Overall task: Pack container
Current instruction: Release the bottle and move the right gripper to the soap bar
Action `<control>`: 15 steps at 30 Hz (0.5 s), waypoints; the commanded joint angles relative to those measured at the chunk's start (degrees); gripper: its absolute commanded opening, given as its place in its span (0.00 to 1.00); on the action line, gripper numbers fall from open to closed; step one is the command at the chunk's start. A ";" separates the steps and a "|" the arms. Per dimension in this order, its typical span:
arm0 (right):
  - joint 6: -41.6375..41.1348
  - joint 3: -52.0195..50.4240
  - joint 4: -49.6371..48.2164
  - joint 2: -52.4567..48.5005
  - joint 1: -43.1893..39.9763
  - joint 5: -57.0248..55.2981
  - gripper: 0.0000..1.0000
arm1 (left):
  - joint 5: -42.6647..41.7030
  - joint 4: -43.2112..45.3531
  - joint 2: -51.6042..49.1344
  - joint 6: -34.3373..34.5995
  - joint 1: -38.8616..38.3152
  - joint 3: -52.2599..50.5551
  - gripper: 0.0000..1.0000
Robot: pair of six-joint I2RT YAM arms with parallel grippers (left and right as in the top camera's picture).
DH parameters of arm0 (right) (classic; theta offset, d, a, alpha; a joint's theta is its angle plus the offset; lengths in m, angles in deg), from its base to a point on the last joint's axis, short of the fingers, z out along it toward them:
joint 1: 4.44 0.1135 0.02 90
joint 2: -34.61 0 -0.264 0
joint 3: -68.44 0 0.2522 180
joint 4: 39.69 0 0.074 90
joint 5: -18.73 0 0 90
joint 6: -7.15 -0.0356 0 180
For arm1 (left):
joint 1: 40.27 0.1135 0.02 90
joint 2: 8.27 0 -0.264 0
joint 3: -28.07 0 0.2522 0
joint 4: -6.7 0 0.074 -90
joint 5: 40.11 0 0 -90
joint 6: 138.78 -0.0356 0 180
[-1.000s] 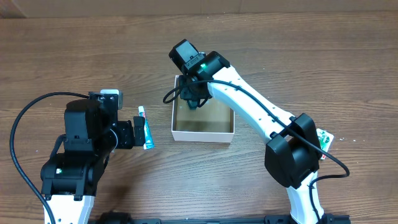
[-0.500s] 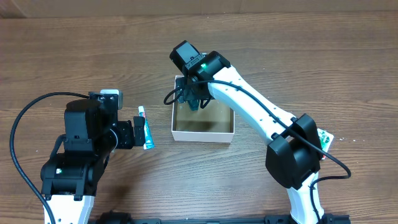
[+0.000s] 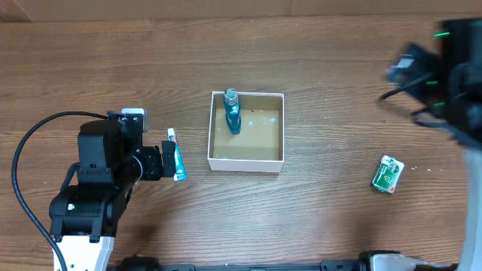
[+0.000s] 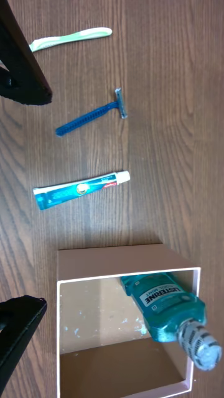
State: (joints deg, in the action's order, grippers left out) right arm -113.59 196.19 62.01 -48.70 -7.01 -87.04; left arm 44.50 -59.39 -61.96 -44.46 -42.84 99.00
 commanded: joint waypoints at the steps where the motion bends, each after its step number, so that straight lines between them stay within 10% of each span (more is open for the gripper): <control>1: 4.52 -3.98 1.55 -0.81 -12.61 9.14 1.00 | 0.00 0.17 0.11 0.37 0.35 1.60 1.00; 7: 5.75 -21.64 -2.23 -0.94 -25.75 13.97 1.00 | 0.00 0.09 0.11 0.39 0.35 1.60 1.00; 15: 15.47 -49.66 -21.03 -5.60 -17.86 13.75 1.00 | 0.00 0.13 0.02 0.39 0.35 1.60 1.00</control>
State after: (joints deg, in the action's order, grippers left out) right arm -105.55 151.73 44.96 -52.50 -29.15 -73.71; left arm 44.50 -59.39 -61.96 -44.46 -42.84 99.18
